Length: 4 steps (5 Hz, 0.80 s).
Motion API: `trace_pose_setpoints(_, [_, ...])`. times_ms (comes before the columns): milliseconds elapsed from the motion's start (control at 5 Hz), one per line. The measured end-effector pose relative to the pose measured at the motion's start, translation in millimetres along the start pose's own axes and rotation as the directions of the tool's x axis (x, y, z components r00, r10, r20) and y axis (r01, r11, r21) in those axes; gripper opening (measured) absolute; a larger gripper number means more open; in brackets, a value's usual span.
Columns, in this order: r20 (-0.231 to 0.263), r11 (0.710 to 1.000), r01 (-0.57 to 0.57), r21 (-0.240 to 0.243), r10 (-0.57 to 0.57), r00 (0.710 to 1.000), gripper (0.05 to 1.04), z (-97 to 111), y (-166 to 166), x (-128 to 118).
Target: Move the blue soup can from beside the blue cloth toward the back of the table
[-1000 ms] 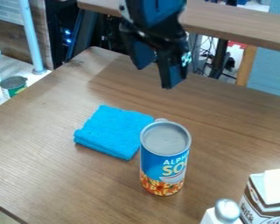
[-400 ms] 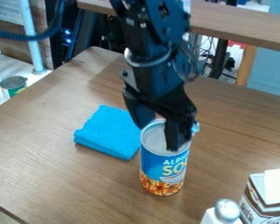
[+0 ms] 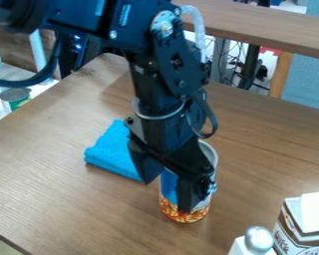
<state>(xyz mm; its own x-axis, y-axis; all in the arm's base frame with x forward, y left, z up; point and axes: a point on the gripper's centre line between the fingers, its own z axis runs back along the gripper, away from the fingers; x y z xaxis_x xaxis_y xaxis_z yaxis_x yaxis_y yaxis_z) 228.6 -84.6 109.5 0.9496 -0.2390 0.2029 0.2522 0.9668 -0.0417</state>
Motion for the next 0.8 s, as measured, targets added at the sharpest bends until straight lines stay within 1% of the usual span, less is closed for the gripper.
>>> trace_pose_setpoints(200, [-0.011,1.0,-0.001,-0.024,0.001,1.0,1.0,-9.8,-2.9,-9.0])
trace_pose_setpoints(400, [-0.038,1.0,-0.02,-0.019,0.02,0.999,1.0,-28.4,-2.2,-7.7])
trace_pose_setpoints(600, [-0.068,0.999,-0.038,0.007,0.039,0.997,1.0,-50.6,1.4,-5.2])
trace_pose_setpoints(800, [-0.06,0.998,-0.053,0.033,0.055,0.997,1.0,-55.6,4.0,11.8])
